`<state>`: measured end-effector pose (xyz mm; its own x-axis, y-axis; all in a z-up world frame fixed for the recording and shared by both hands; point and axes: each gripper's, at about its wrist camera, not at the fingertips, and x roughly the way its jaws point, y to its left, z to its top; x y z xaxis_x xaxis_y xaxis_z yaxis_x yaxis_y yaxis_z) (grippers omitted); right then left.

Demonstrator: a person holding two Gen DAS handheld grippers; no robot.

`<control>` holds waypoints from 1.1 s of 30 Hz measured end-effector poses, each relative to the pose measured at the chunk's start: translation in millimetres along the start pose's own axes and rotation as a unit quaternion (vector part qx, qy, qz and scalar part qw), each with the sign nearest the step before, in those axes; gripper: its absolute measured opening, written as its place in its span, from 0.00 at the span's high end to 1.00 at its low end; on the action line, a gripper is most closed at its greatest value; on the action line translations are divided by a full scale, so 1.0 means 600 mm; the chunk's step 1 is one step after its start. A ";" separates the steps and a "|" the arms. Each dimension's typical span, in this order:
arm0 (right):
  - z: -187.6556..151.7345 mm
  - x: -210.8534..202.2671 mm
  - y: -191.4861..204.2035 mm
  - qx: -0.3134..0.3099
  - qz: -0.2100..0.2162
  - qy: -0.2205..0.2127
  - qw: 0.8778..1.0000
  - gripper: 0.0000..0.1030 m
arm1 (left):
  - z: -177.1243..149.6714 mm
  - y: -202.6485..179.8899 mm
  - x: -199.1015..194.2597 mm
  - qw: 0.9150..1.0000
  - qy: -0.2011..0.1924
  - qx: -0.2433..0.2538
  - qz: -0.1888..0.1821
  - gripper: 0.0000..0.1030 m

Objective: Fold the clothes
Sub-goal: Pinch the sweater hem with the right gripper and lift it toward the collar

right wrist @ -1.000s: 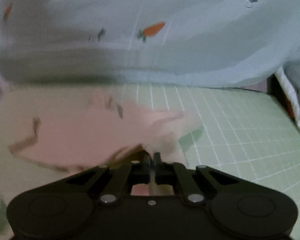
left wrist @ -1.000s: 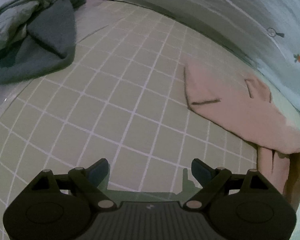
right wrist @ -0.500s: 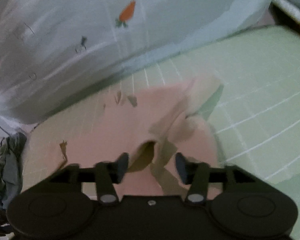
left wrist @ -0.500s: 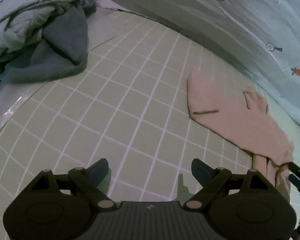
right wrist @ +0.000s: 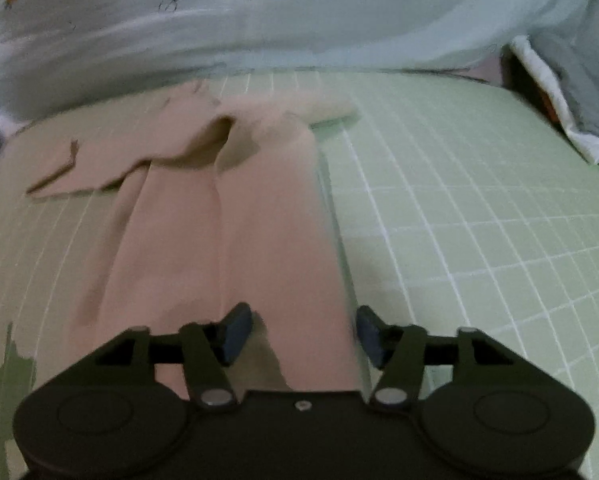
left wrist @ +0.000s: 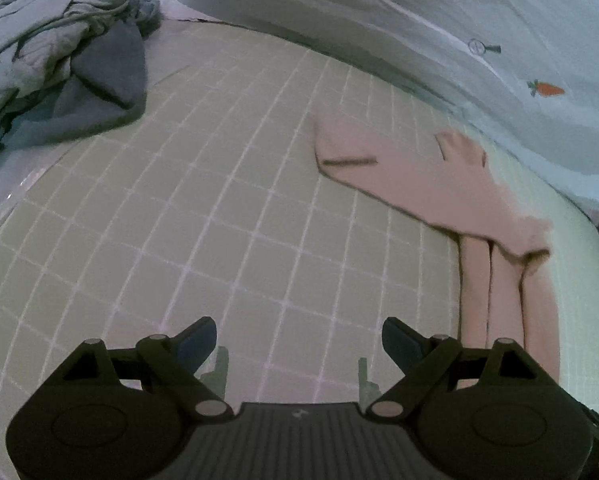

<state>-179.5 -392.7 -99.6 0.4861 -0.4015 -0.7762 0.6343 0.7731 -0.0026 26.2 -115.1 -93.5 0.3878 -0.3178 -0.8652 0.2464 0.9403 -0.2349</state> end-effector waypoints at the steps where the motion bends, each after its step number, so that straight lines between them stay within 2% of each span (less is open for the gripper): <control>1: 0.002 -0.003 -0.005 -0.004 0.002 0.003 1.000 0.25 | -0.004 -0.003 -0.002 1.000 0.000 -0.003 0.002 0.13; 2: 0.006 -0.005 -0.011 -0.006 0.004 0.003 1.000 0.17 | -0.006 -0.006 -0.003 1.000 0.000 -0.007 0.004 0.13; 4: 0.021 -0.008 -0.031 0.000 0.005 -0.007 1.000 0.15 | -0.002 -0.013 0.000 1.000 -0.001 -0.014 0.005 0.13; 7: 0.055 -0.005 -0.061 0.019 0.011 -0.026 0.999 0.00 | 0.012 -0.026 0.008 1.000 -0.008 -0.020 0.008 0.13; 11: 0.114 0.024 -0.083 0.032 0.028 -0.051 0.998 0.00 | 0.049 -0.041 0.037 1.000 -0.016 -0.023 0.010 0.13; 14: 0.170 0.066 -0.094 0.051 0.047 -0.064 0.996 0.00 | 0.097 -0.054 0.077 1.000 -0.021 -0.018 0.010 0.13; 19: 0.270 0.163 -0.102 0.085 0.081 -0.029 0.993 0.01 | 0.178 -0.076 0.143 0.999 -0.029 -0.010 0.010 0.14; 21: 0.301 0.198 -0.099 0.090 0.083 -0.011 0.992 0.14 | 0.204 -0.086 0.169 0.999 -0.034 0.000 0.012 0.15; 23: 0.323 0.230 -0.092 0.083 0.084 0.005 0.993 0.40 | 0.224 -0.098 0.194 0.999 -0.036 0.017 0.014 0.17; 27: 0.327 0.261 -0.072 0.045 0.090 0.017 0.995 0.49 | 0.239 -0.120 0.233 0.998 -0.029 0.049 0.021 0.20; 28: 0.323 0.261 -0.069 0.029 0.087 0.013 0.996 0.55 | 0.239 -0.123 0.238 0.998 -0.030 0.056 0.024 0.21; 29: 0.322 0.260 -0.065 0.016 0.085 0.007 0.996 0.67 | 0.238 -0.124 0.241 0.997 -0.034 0.062 0.030 0.22; 30: 0.321 0.256 -0.063 0.009 0.082 -0.002 0.997 0.74 | 0.237 -0.125 0.241 0.996 -0.039 0.067 0.036 0.25; 31: 0.321 0.251 -0.060 0.002 0.080 -0.012 0.997 0.87 | 0.236 -0.127 0.242 0.995 -0.044 0.073 0.043 0.28; 33: 0.325 0.242 -0.061 0.003 0.075 -0.030 0.997 0.92 | 0.233 -0.125 0.241 0.994 -0.055 0.079 0.056 0.46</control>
<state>-14.9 -575.4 -89.2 0.6106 -0.3109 -0.7284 0.5551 0.8240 0.1136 188.0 -248.5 -138.9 0.5133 -0.2309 -0.8265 0.3293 0.9424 -0.0588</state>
